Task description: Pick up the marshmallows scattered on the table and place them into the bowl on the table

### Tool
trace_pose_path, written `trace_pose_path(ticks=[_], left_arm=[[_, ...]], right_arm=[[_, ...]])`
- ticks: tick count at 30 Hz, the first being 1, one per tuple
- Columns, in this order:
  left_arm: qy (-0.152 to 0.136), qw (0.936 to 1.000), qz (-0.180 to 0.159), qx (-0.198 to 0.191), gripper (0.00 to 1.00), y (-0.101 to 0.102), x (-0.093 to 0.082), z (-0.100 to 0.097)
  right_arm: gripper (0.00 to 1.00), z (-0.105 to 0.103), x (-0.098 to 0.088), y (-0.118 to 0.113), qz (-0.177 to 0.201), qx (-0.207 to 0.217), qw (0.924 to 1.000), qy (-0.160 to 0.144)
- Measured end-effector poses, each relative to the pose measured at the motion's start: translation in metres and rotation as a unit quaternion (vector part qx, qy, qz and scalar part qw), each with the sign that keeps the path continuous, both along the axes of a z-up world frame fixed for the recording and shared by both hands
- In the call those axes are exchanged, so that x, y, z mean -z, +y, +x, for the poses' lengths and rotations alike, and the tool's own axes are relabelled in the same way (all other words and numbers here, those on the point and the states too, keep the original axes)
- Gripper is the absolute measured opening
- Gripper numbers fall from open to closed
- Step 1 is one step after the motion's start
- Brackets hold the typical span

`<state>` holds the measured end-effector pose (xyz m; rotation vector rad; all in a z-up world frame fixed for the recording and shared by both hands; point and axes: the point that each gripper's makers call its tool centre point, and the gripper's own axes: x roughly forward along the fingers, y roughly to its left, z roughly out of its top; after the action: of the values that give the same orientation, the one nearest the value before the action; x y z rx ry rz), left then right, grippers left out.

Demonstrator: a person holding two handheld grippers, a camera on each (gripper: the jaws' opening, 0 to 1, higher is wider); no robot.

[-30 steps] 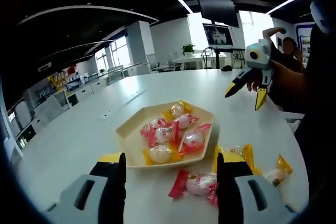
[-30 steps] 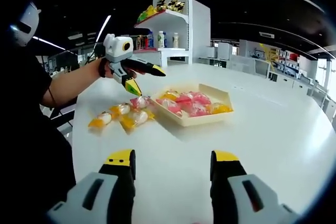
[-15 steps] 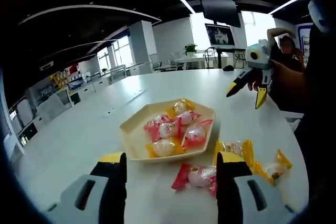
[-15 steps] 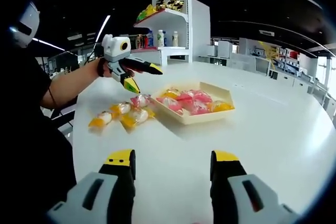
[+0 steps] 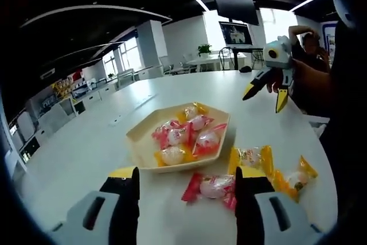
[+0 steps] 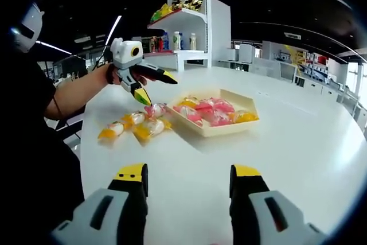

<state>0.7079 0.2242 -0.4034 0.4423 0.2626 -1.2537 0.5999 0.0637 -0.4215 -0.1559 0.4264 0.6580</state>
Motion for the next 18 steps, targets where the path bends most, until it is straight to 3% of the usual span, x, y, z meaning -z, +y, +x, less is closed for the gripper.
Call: trace_pose_path(ticks=[18], left_arm=[[0.005,1.0000,0.005,-0.002,0.67,-0.0031,0.0051,-0.0013]], right_arm=[[0.57,-0.0012,-0.0037,-0.0033,-0.003,0.001,1.0000,0.000]])
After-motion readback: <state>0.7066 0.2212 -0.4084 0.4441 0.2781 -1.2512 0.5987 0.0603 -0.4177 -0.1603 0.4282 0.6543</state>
